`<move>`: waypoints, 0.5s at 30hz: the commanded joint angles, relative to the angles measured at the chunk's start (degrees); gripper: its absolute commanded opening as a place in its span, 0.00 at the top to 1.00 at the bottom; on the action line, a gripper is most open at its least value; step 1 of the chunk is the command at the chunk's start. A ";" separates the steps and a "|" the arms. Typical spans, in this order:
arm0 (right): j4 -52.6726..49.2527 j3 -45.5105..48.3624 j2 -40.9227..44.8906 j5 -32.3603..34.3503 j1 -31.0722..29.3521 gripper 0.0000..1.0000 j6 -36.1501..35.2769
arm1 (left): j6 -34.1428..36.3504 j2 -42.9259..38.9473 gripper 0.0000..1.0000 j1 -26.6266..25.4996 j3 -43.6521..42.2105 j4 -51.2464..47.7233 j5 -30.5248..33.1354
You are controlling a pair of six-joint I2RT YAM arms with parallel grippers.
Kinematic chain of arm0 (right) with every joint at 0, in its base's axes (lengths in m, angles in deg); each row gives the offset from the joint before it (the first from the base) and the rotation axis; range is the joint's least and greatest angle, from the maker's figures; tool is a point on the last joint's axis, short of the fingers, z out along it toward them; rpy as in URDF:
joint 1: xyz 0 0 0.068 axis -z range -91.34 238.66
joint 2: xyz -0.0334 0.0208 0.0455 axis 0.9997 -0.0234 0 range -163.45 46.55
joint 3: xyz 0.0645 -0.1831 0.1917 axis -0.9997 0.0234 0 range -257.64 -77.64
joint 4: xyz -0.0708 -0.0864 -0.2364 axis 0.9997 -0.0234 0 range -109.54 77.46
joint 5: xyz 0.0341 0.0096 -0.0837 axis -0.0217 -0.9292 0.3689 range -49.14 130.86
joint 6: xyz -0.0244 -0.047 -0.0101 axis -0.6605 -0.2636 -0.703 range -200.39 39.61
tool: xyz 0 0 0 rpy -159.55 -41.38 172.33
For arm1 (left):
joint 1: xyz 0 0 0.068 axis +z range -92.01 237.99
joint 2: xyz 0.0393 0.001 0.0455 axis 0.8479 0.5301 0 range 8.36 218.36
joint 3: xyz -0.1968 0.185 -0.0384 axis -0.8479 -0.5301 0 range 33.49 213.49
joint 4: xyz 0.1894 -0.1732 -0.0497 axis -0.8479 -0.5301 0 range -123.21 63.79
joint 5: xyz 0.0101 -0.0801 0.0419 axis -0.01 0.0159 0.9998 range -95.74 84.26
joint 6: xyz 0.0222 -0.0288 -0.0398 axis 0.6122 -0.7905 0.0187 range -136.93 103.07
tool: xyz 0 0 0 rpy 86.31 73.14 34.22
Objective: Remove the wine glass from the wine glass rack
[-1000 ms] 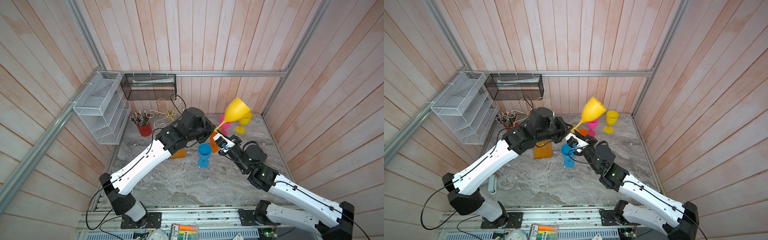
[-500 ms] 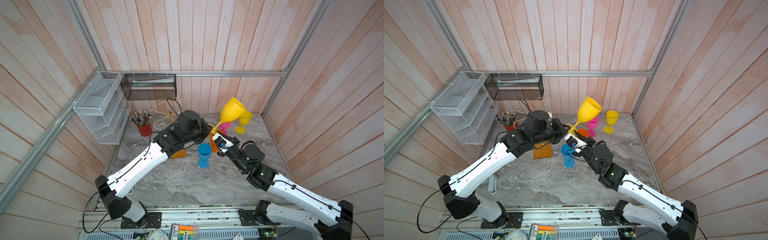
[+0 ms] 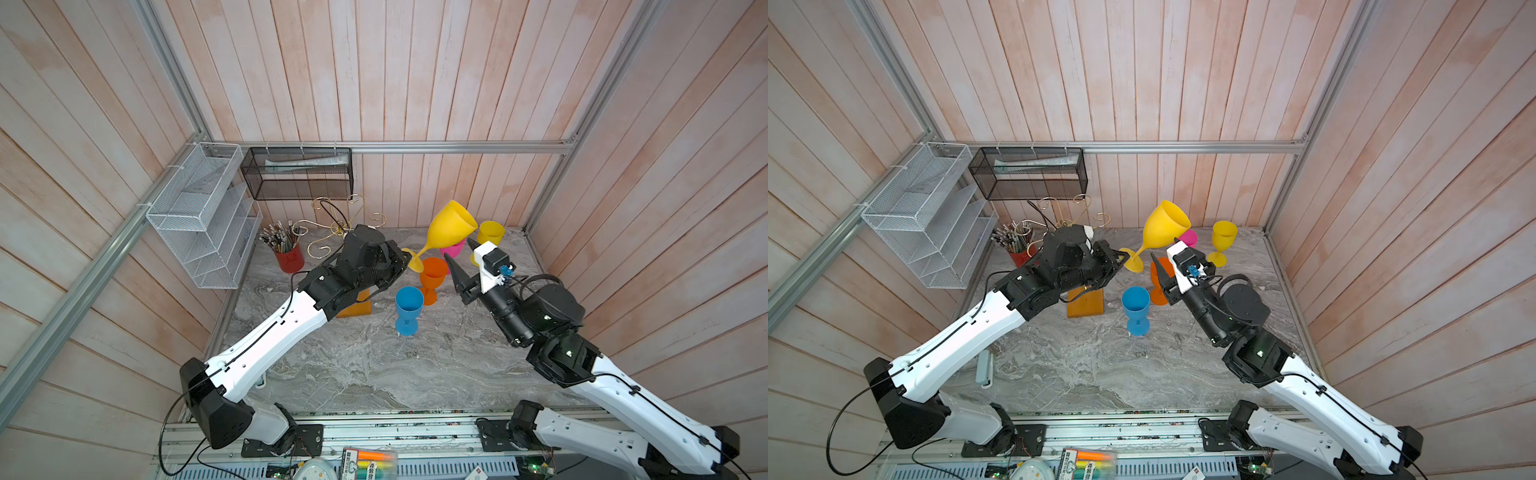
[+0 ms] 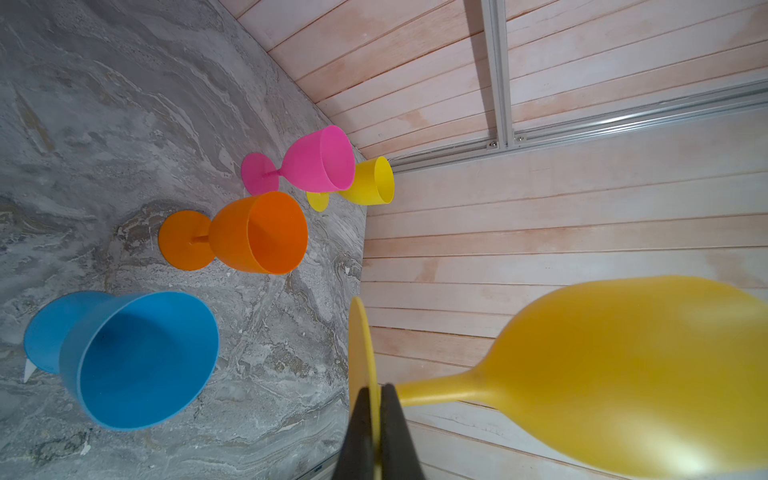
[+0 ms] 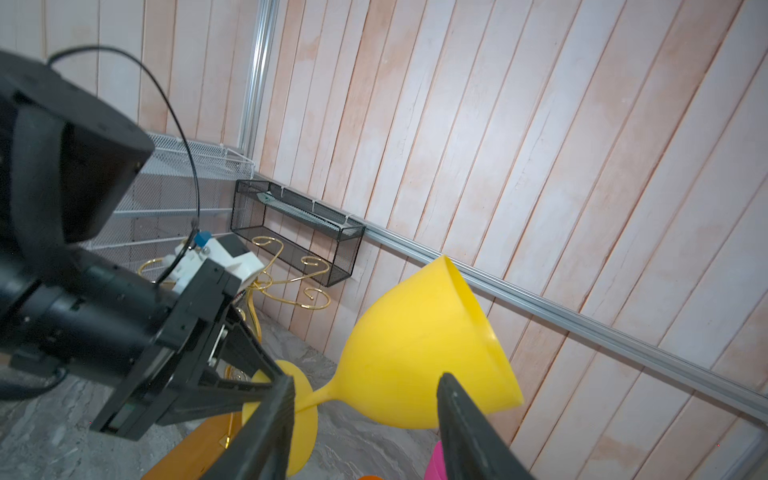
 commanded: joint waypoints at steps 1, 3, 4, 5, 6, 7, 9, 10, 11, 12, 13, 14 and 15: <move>-8.16 -5.84 -1.37 0.36 1.27 0.43 8.87 | 3.24 -1.62 1.00 0.35 -1.53 4.65 -0.35; -11.77 -9.85 -2.82 -1.27 2.72 0.43 12.04 | 3.91 -1.71 1.00 0.43 -2.05 5.23 -0.52; -13.65 -11.92 -3.76 -2.80 3.96 0.43 13.79 | 4.39 -1.80 1.00 0.36 -2.49 5.76 -0.63; -15.41 -13.97 -4.68 -4.59 5.31 0.43 15.51 | 4.95 -1.98 1.00 0.35 -2.85 6.22 -0.54; -16.67 -15.59 -5.51 -6.34 6.58 0.42 16.67 | 5.29 -2.18 1.00 0.35 -3.28 6.50 -0.45; -18.01 -17.10 -6.33 -8.75 8.19 0.42 18.07 | 5.63 -2.42 1.00 0.38 -3.73 6.89 -0.39; -19.49 -19.42 -7.98 -12.61 10.76 0.42 20.08 | 6.36 -2.76 1.00 0.35 -4.39 7.57 -0.35; -20.21 -20.56 -8.90 -14.02 12.09 0.42 20.80 | 6.70 -2.93 1.00 0.36 -4.77 7.96 -0.44; -21.12 -21.71 -9.92 -15.26 13.00 0.42 21.57 | 6.96 -3.09 1.00 0.35 -5.03 8.11 -0.44; -21.75 -22.59 -10.85 -16.43 13.89 0.42 22.22 | 7.25 -3.19 1.00 0.38 -5.16 8.24 -0.37; -22.22 -23.42 -11.71 -17.78 14.77 0.42 22.71 | 7.56 -3.27 1.00 0.39 -5.30 8.27 -0.29; -22.34 -23.93 -12.29 -18.72 15.16 0.42 22.99 | 7.79 -3.37 1.00 0.31 -5.44 8.36 -0.27; -22.52 -24.28 -12.86 -19.88 15.25 0.42 22.93 | 8.12 -3.46 1.00 0.40 -5.53 8.47 -0.27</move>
